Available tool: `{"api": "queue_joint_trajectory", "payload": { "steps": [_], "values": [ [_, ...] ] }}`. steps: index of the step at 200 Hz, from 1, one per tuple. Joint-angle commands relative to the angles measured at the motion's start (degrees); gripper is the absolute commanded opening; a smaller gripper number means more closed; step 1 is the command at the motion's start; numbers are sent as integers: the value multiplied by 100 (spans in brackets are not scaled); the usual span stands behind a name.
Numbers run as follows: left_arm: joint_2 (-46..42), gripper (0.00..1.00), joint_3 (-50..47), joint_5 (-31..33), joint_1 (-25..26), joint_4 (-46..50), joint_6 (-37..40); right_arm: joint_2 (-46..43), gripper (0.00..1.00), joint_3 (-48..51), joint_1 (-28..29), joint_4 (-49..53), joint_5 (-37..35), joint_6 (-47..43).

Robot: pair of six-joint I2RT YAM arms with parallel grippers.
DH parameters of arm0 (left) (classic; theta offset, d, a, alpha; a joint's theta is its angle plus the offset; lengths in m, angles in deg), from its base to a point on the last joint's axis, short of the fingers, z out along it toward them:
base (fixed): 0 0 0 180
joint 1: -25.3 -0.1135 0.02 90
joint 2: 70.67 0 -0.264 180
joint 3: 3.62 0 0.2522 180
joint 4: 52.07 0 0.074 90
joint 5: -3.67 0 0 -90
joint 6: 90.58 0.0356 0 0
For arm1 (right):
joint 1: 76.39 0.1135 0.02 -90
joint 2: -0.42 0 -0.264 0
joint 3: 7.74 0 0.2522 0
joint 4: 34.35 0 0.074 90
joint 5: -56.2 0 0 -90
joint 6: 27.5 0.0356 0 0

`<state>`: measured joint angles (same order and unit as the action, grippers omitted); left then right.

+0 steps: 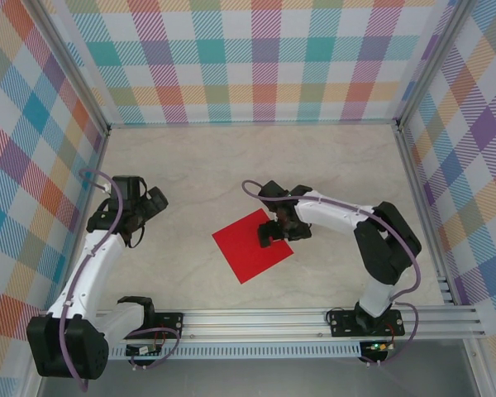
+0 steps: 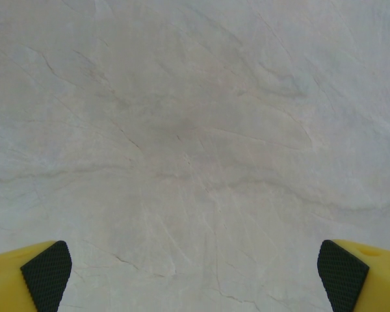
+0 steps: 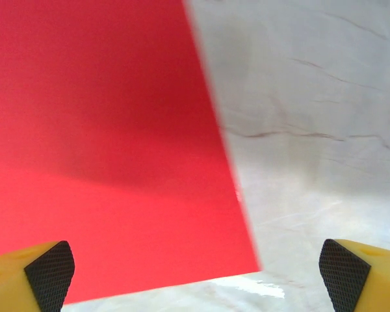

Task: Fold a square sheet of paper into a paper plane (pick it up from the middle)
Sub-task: Move the square sheet of paper to the center of the table, then first fold in half a square sheet of paper at the center of the table.

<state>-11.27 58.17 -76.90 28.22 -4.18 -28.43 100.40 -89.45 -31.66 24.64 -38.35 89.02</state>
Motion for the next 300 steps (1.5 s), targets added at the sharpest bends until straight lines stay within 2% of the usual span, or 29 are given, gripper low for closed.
{"api": "queue_joint_trajectory", "payload": {
  "steps": [1,40,187,271,300],
  "values": [
    [73,100,-103,-446,-28,-116,-26,196,100,-444,258,-22,320,232],
    [160,100,-116,-675,-28,-170,8,774,100,-644,365,9,271,175],
    [153,100,-182,-460,-28,-126,42,1604,100,-1678,721,362,-69,-51],
    [149,100,-192,-431,-28,-135,38,2209,100,-1742,866,552,-138,1],
    [147,100,-183,-420,-21,-126,44,2377,100,-1521,871,346,49,-7]
  ]
}}
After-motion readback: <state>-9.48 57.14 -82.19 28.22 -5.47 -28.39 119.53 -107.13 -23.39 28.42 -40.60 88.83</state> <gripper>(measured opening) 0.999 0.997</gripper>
